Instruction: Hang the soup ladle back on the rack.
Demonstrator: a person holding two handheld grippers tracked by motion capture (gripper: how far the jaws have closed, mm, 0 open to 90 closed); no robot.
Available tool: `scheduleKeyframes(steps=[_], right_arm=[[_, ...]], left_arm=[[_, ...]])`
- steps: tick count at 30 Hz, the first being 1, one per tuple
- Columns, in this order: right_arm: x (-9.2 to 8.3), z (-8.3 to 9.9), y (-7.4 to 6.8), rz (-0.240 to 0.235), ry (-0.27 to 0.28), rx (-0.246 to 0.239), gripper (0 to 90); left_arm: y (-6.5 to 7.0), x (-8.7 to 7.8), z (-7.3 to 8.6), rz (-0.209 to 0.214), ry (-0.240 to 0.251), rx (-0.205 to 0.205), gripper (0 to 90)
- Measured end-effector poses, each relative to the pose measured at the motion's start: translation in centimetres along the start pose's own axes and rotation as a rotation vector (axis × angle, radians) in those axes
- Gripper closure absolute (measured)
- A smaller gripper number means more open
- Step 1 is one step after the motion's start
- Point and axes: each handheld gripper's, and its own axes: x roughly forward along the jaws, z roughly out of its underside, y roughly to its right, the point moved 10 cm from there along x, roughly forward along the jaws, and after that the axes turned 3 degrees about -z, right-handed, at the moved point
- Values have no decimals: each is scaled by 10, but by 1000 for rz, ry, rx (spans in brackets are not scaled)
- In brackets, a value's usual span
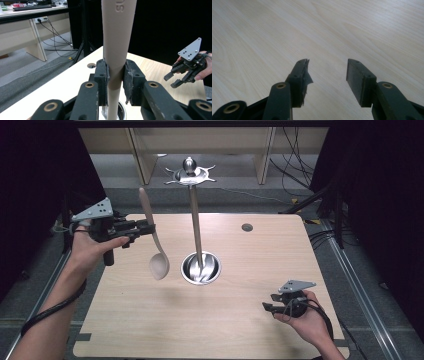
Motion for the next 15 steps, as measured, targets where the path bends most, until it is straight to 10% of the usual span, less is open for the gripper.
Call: scheduleKeyframes(steps=[15], right_arm=[[0, -1, -1, -1, 3, 13, 523]], left_arm=[[-2, 14, -10, 24, -24, 8, 738]])
